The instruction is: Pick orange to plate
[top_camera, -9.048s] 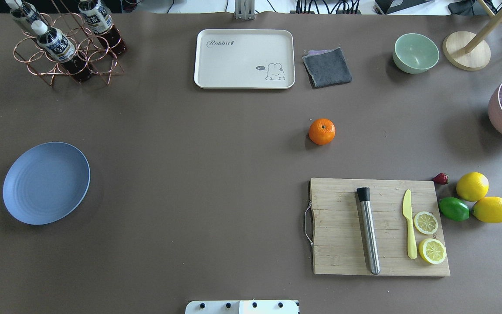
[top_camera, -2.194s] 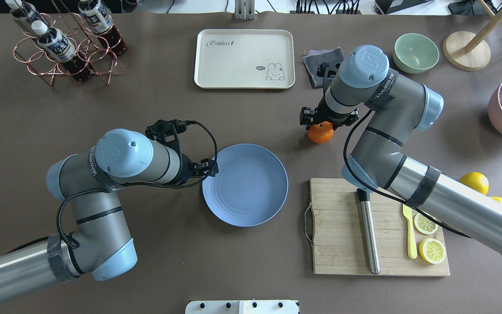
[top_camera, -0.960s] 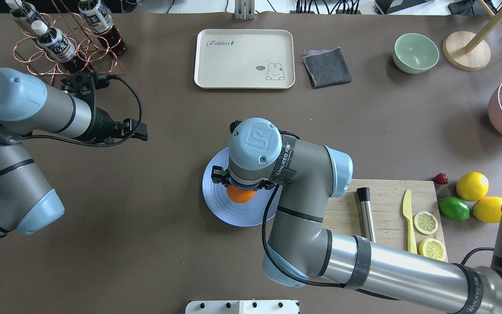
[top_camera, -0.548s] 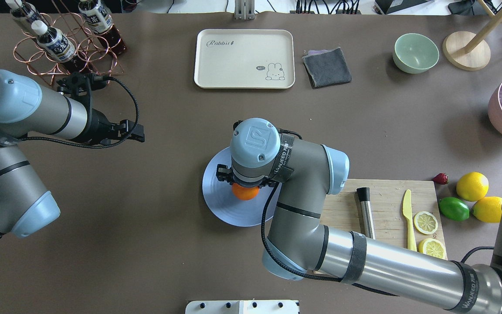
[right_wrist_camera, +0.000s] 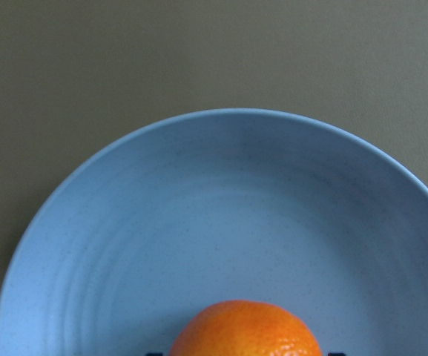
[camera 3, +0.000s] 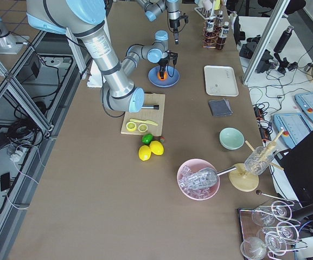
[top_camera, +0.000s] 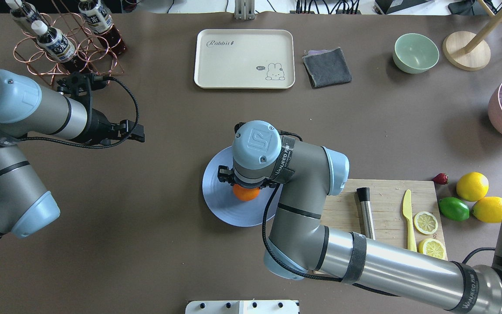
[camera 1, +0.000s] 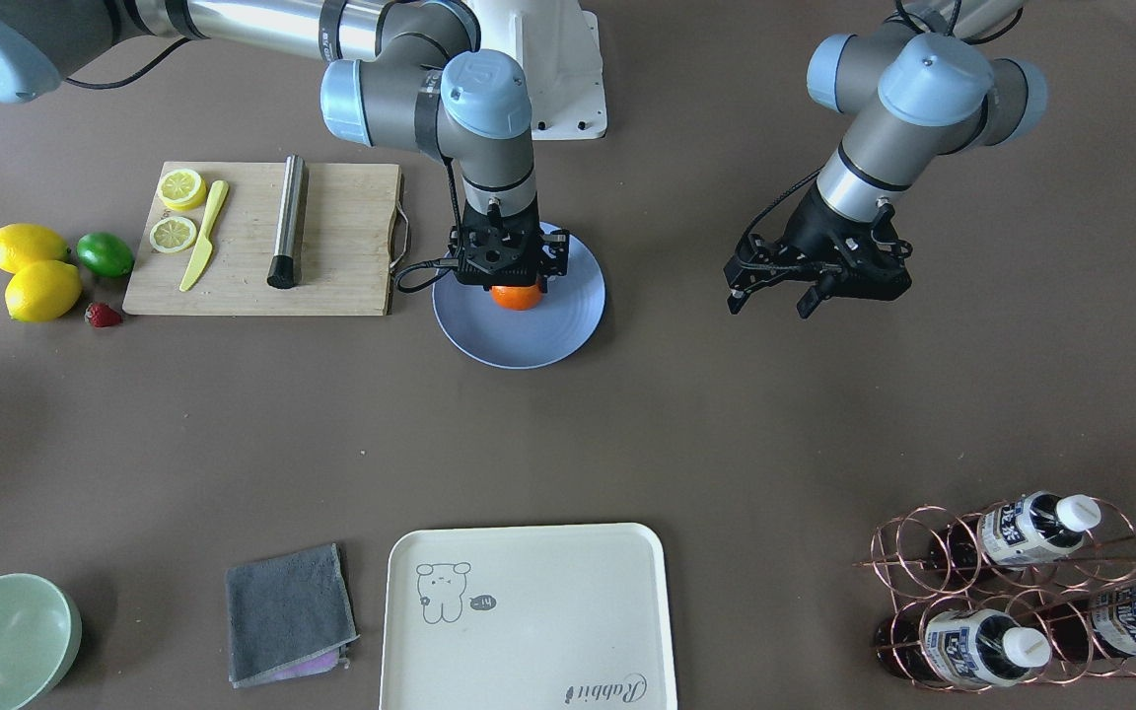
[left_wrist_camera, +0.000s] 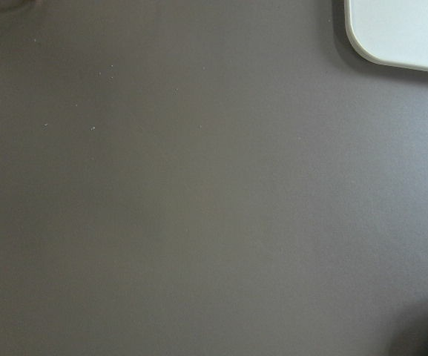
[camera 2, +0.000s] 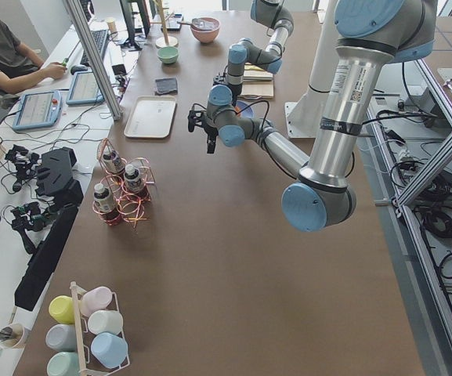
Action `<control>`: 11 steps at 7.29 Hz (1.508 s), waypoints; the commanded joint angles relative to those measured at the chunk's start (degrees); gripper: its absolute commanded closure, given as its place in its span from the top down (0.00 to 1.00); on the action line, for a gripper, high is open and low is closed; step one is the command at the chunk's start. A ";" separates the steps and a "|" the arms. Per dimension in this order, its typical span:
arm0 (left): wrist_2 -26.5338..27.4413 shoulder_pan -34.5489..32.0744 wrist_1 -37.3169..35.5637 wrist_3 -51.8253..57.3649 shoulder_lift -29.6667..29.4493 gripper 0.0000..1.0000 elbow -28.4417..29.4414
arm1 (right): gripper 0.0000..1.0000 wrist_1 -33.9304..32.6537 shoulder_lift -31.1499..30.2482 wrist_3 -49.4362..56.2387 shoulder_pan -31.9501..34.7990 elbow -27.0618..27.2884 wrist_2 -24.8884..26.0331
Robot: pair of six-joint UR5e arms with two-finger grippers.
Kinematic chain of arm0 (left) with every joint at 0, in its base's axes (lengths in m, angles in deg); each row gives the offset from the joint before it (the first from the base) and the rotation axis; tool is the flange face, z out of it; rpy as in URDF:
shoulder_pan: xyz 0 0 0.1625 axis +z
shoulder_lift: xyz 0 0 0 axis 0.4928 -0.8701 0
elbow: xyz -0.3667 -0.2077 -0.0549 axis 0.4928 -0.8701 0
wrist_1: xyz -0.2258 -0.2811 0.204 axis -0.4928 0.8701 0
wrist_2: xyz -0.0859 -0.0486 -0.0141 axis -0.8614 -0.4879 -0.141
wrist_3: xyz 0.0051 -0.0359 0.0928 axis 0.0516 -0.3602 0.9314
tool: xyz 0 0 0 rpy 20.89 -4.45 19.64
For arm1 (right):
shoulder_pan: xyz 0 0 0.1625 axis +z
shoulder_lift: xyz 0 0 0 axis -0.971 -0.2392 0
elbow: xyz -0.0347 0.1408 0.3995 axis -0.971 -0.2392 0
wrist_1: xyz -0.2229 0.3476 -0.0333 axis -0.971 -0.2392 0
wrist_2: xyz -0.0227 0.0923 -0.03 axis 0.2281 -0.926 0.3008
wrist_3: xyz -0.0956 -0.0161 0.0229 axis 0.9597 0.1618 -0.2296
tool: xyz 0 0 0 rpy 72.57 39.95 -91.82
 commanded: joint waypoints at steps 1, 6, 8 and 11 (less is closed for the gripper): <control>0.17 0.00 -0.09 -0.23 -0.32 0.97 -0.60 | 1.00 0.86 -0.35 0.05 0.87 1.61 -0.39; -11.21 -15.31 -0.53 23.32 13.95 0.97 -1.23 | 1.00 -6.34 -18.22 30.22 28.15 15.95 -19.25; -20.26 -29.54 -0.53 37.83 20.38 0.97 2.98 | 1.00 -6.43 -28.52 52.74 41.76 15.08 -24.61; -20.94 -37.09 -0.27 47.41 23.41 0.97 11.95 | 1.00 -8.18 -40.31 76.47 56.13 11.75 -30.18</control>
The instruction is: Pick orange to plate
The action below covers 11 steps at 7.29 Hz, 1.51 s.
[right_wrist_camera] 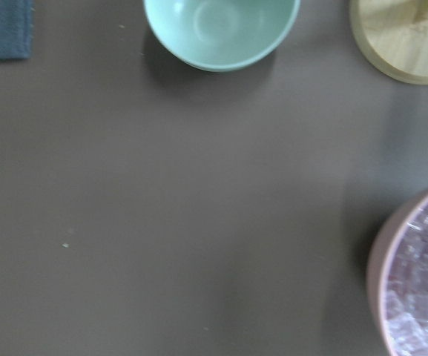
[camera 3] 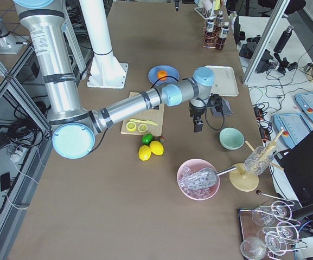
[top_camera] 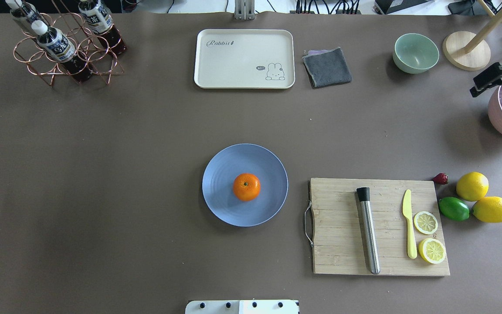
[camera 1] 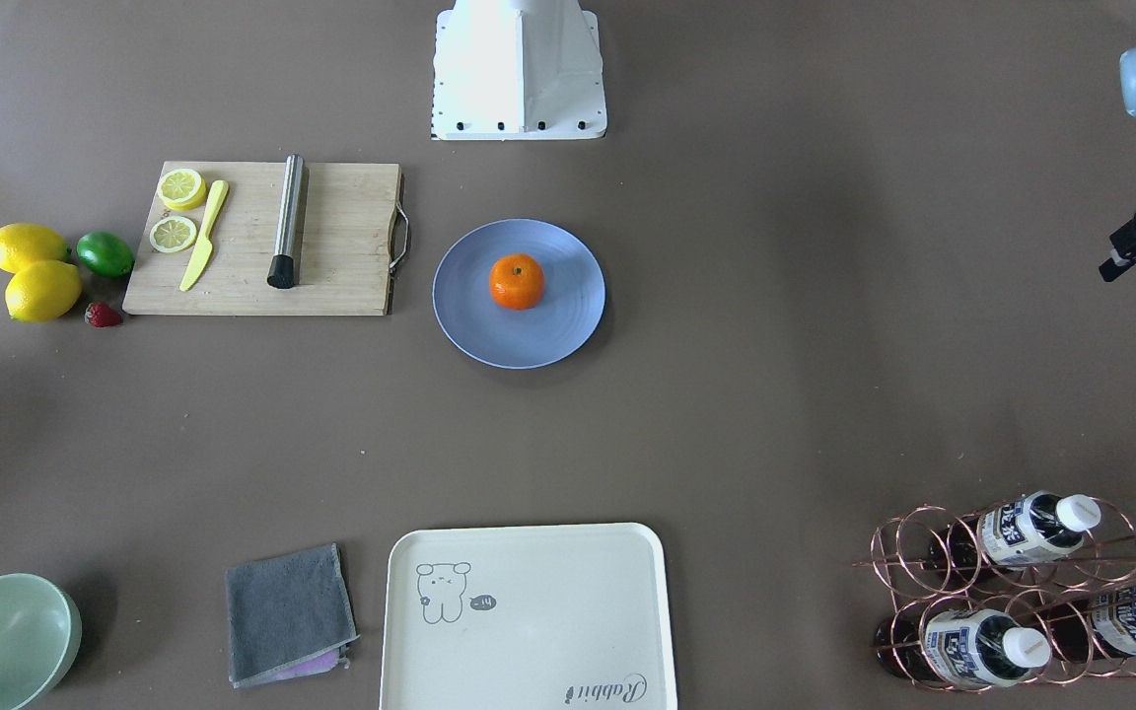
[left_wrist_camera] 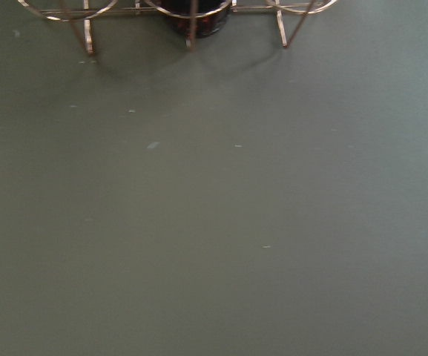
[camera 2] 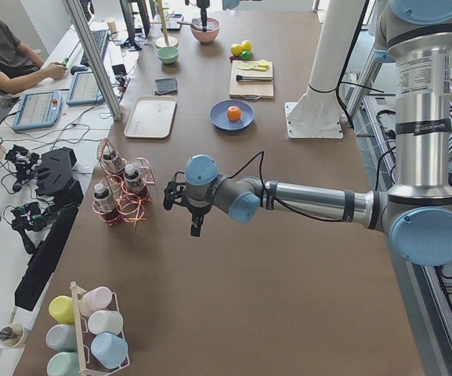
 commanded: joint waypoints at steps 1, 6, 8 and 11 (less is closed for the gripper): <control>1.06 -1.61 0.20 1.85 0.07 0.97 3.12 | 1.00 -0.81 -7.68 9.95 6.73 -2.11 -0.46; 1.84 -1.96 0.64 2.11 1.91 0.97 -2.07 | 1.00 -0.46 -7.63 16.56 11.58 -9.50 0.24; 3.87 -1.61 0.82 2.02 1.21 0.97 -0.41 | 1.00 -0.55 -8.06 17.00 11.58 -8.28 0.16; 3.34 0.23 1.17 1.32 -4.47 0.97 4.84 | 1.00 -0.46 -7.45 16.82 11.06 -8.61 1.90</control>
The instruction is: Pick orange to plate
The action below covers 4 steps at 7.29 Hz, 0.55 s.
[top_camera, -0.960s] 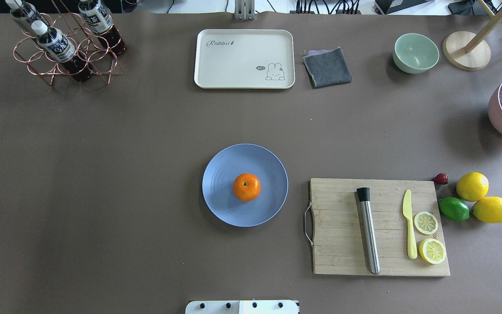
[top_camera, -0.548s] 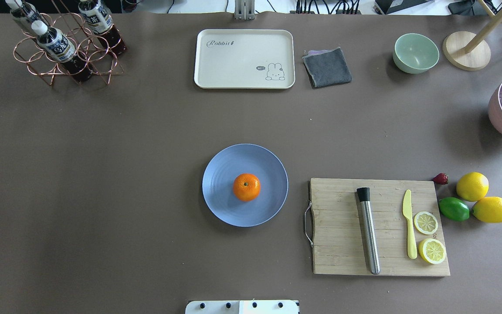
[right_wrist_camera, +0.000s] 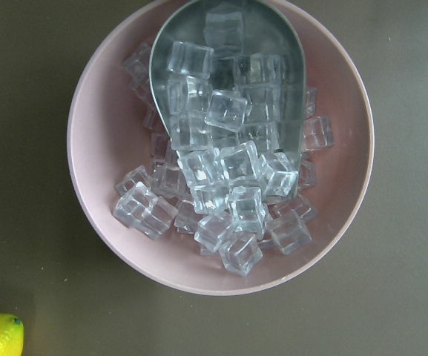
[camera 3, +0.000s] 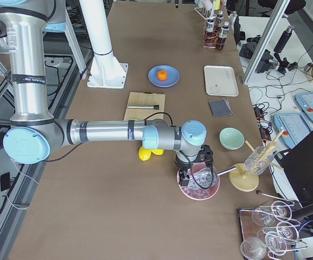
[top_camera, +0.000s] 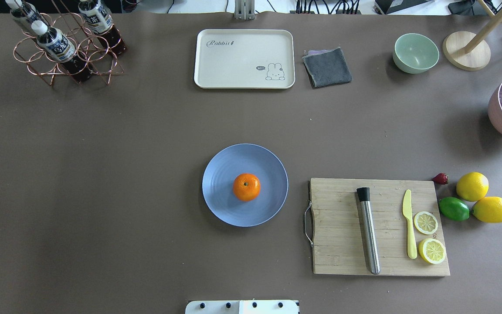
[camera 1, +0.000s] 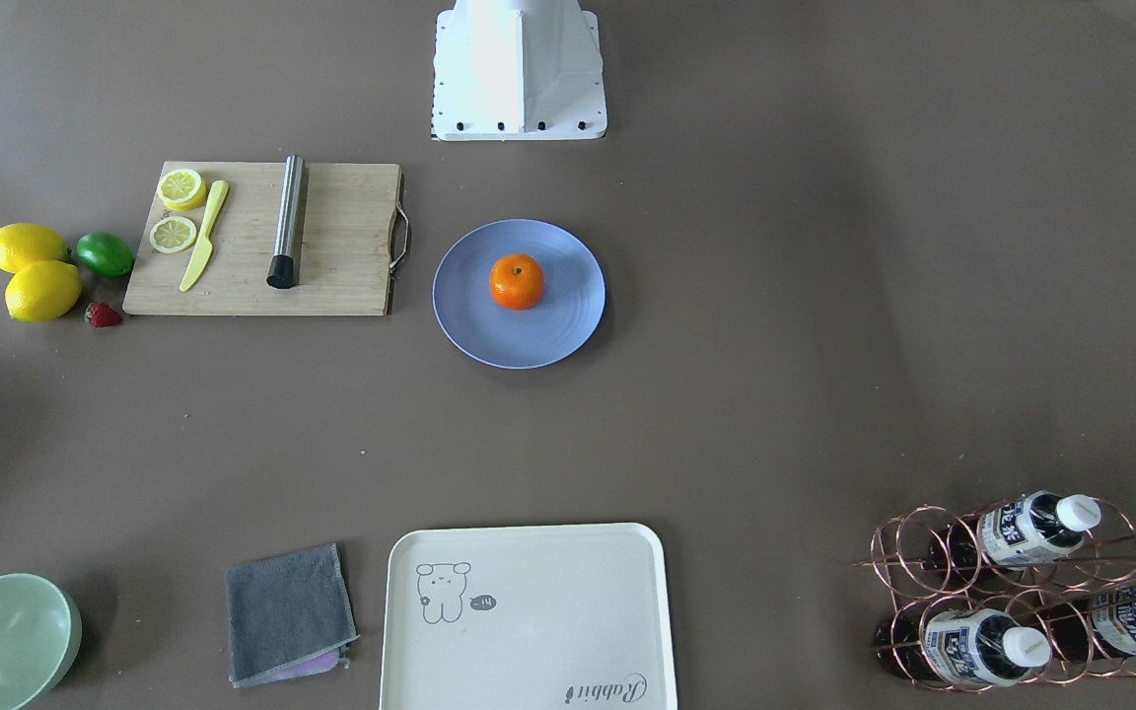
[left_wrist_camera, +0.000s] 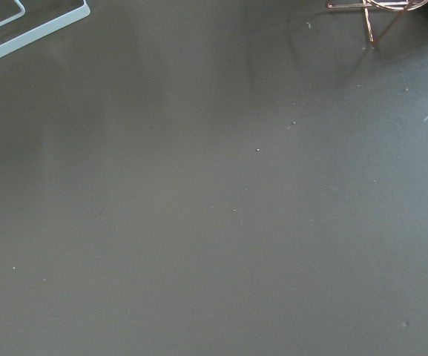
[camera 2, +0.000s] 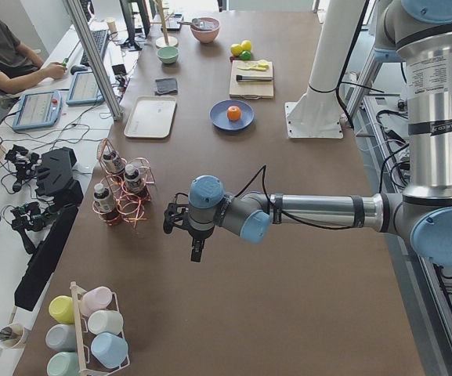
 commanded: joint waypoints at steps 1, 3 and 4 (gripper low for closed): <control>-0.25 1.01 0.15 -0.52 -3.78 0.97 2.82 | 1.00 -0.02 -0.20 -0.12 -0.20 0.42 0.87; 0.01 1.10 0.15 -0.79 -3.18 0.97 2.02 | 1.00 -0.02 -0.03 -0.29 -0.29 -0.45 0.69; -0.25 1.10 0.06 -0.70 -3.43 0.97 1.94 | 1.00 -0.02 -0.03 0.05 -0.29 -0.37 0.69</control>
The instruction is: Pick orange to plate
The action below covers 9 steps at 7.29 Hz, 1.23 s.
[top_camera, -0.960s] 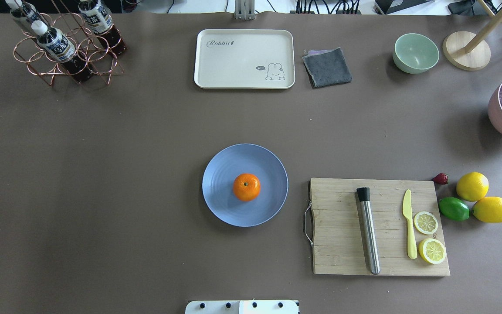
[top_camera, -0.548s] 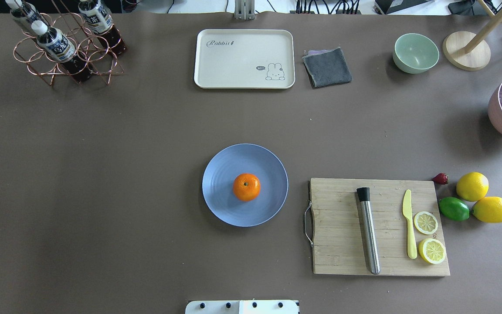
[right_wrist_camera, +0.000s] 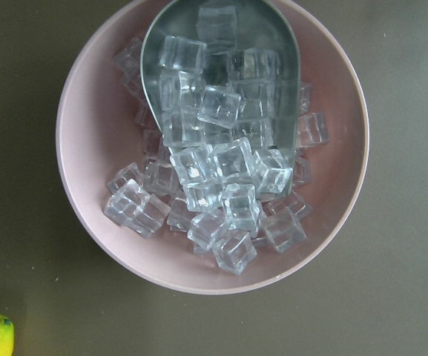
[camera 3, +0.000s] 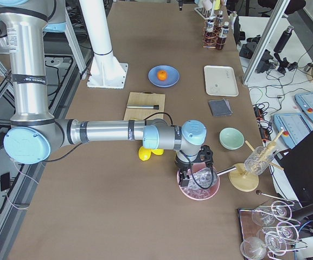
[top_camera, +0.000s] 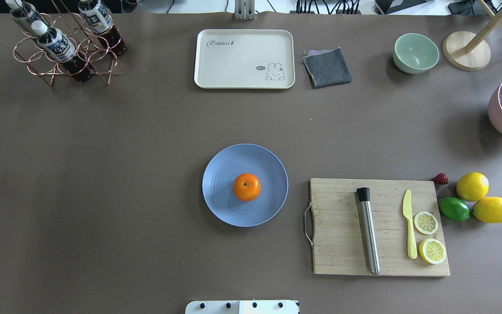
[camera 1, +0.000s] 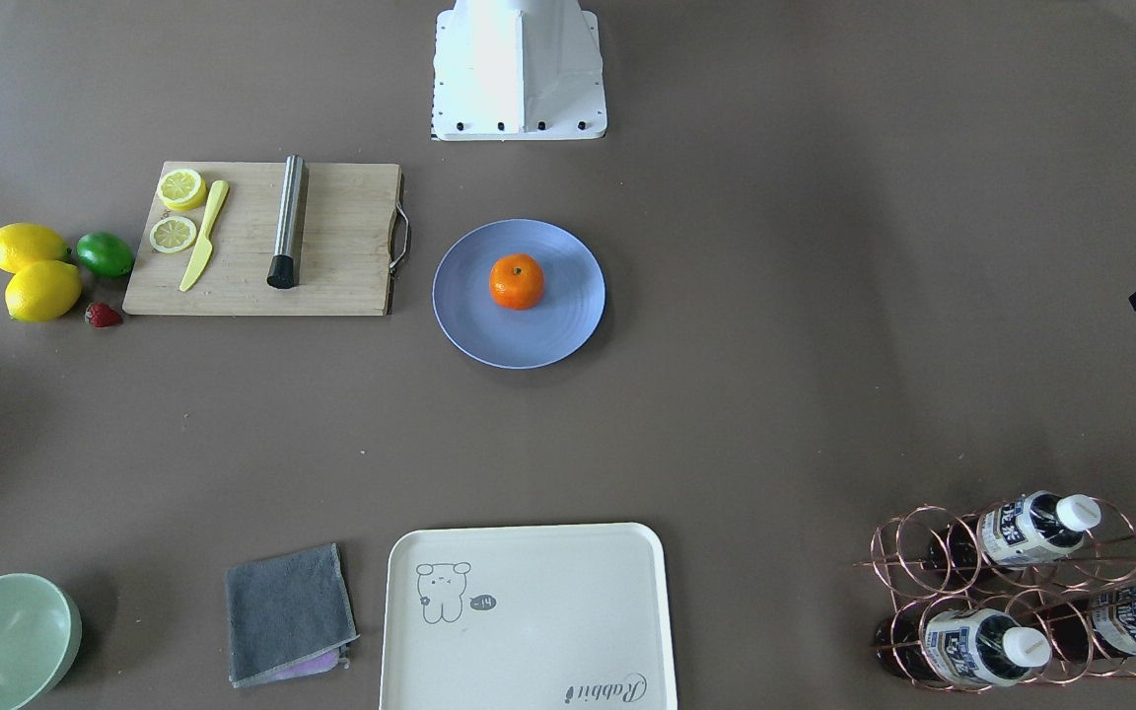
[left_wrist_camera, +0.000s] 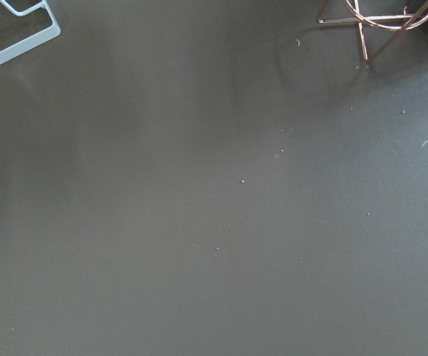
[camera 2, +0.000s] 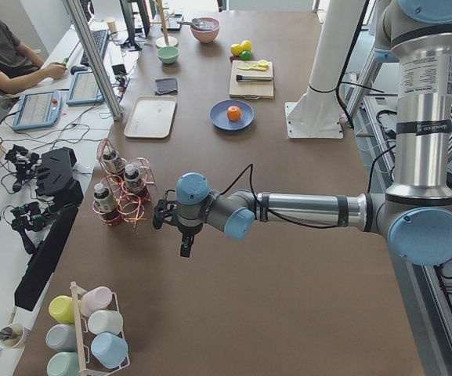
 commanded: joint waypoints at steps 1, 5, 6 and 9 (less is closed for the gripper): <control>-0.71 -0.04 -0.31 0.00 -0.22 0.97 -1.21 | 1.00 0.00 0.03 0.16 -0.01 0.20 0.36; -2.23 -0.48 -6.73 5.15 0.31 0.97 -3.51 | 1.00 0.00 0.21 0.25 -0.10 -0.06 0.54; -2.21 -0.48 -6.73 5.71 0.65 0.97 -3.68 | 1.00 0.09 0.12 0.25 -0.10 0.03 0.28; -2.13 0.05 -6.64 5.63 0.31 0.97 -3.78 | 1.00 0.00 0.12 0.16 -0.10 0.12 0.45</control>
